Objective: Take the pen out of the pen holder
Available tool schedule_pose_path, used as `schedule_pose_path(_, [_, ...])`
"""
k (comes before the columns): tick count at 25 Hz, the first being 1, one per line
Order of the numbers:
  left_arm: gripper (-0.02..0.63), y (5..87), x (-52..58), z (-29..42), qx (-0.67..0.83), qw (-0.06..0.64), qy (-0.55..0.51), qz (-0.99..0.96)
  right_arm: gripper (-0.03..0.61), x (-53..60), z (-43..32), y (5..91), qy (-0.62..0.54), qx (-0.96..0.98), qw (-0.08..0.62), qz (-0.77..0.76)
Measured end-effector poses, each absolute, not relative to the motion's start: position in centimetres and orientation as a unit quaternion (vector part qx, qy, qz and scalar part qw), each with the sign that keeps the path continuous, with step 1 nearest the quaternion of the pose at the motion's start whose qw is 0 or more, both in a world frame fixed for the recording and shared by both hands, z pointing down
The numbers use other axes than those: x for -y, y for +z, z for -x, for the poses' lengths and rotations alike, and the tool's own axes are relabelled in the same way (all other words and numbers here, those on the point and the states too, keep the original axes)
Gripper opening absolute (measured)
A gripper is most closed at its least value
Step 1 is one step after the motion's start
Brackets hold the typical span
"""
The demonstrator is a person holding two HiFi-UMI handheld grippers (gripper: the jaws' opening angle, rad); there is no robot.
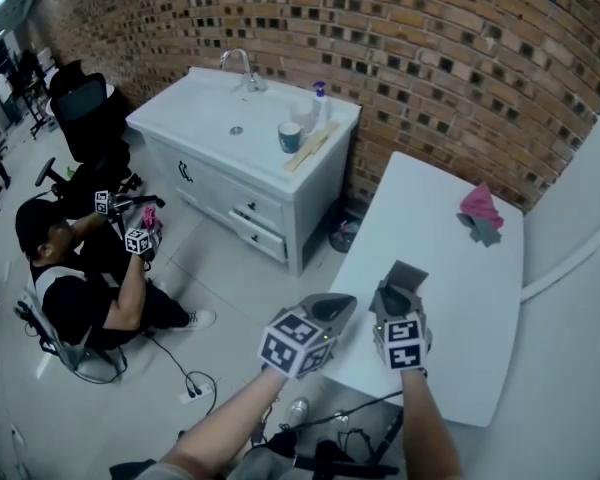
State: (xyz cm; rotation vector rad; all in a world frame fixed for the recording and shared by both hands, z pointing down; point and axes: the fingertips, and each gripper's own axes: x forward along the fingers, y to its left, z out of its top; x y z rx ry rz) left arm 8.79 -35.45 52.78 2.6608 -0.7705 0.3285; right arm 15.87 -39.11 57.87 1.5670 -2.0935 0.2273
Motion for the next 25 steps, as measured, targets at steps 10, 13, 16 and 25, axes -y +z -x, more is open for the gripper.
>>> schedule_pose_path(10, [0.002,49.9,35.3,-9.5,0.263,0.155,0.093,-0.948,0.055,38.0,-16.8,53.6,0.075,0.778,0.204,-0.589])
schedule_pose_path(13, [0.002,48.4,35.2,-10.1,0.257,0.145,0.085,-0.952,0.055,37.3,-17.6,51.1,0.068,0.779,0.169,-0.600])
schedule_pose_path(16, [0.002,46.9,34.5,-10.7,0.250,0.140,0.076,-0.955,0.055,36.1,-18.3,48.2,0.062,0.781,0.134,-0.607])
schedule_pose_path(25, [0.002,42.5,32.9,-12.7,0.231,0.119,0.046,-0.965,0.057,32.7,-20.6,40.6,0.031,0.778,0.037,-0.627])
